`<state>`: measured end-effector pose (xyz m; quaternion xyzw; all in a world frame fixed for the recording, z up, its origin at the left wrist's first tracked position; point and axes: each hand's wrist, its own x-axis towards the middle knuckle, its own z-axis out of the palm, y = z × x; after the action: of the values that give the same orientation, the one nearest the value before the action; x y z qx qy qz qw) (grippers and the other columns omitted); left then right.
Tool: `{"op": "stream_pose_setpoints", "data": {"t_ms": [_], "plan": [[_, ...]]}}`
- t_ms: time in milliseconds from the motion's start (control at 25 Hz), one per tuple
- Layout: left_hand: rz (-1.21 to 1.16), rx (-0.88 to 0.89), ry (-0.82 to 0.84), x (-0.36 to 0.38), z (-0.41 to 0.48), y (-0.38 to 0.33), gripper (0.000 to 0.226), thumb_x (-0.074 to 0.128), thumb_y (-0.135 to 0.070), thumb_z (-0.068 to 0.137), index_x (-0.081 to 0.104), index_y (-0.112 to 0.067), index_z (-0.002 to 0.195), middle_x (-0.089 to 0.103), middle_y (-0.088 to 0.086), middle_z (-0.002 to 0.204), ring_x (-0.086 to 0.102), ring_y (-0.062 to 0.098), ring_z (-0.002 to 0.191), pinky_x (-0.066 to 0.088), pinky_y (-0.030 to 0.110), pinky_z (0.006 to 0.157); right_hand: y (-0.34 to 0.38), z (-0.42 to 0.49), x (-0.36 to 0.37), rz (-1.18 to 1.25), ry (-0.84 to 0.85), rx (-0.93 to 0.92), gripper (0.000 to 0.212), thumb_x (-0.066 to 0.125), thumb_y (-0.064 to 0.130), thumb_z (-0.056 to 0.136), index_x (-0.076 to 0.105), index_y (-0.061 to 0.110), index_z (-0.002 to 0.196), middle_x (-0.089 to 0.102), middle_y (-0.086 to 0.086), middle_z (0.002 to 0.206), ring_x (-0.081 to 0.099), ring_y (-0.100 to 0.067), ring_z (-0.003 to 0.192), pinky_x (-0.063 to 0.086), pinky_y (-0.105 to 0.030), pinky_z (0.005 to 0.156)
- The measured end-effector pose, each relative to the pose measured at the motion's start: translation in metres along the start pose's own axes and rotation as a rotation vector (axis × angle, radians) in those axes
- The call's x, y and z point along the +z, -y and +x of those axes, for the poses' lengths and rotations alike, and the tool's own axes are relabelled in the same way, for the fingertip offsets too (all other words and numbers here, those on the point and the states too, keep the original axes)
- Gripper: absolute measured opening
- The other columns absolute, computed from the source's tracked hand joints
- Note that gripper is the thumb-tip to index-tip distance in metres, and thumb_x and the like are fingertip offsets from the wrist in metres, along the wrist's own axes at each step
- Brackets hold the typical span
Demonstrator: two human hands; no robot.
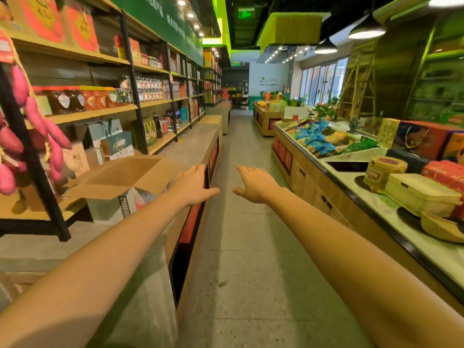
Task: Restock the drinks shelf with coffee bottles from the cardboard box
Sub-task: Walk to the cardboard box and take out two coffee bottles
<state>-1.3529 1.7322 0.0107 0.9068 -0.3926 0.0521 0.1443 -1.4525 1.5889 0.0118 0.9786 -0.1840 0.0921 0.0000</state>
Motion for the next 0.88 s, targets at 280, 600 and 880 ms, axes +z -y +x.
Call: {"op": "stream_pose_setpoints", "data": {"t_ms": [280,600,880], "plan": [[0.050,-0.011,-0.010,0.062,0.204,-0.005,0.076,0.056,-0.052,0.086,0.030,-0.006,0.141,0.036,0.013,0.146,0.037,0.030,0.133,0.032,0.040,0.105,-0.119,0.184,0.052,0.005,-0.019,-0.025,0.062,0.050,0.040,0.093,0.031,0.008,0.142,0.040,-0.012,0.147,0.040,-0.031,0.133,0.033,-0.042,0.110],[0.041,-0.196,-0.043,0.096,0.413,0.031,0.085,0.056,-0.055,0.084,0.022,-0.008,0.147,0.030,0.012,0.152,0.033,0.029,0.137,0.033,0.041,0.107,-0.171,0.435,0.075,0.073,-0.021,-0.274,0.059,0.053,0.038,0.092,0.037,0.006,0.138,0.048,-0.016,0.138,0.048,-0.034,0.123,0.040,-0.045,0.100],[0.082,-0.445,-0.045,0.120,0.521,0.162,0.086,0.051,-0.063,0.082,0.028,-0.009,0.145,0.033,0.012,0.150,0.036,0.029,0.135,0.035,0.042,0.107,-0.110,0.619,0.139,0.088,0.038,-0.469,0.069,0.050,0.041,0.093,0.023,0.007,0.147,0.035,-0.015,0.150,0.036,-0.032,0.136,0.033,-0.043,0.110]]}}
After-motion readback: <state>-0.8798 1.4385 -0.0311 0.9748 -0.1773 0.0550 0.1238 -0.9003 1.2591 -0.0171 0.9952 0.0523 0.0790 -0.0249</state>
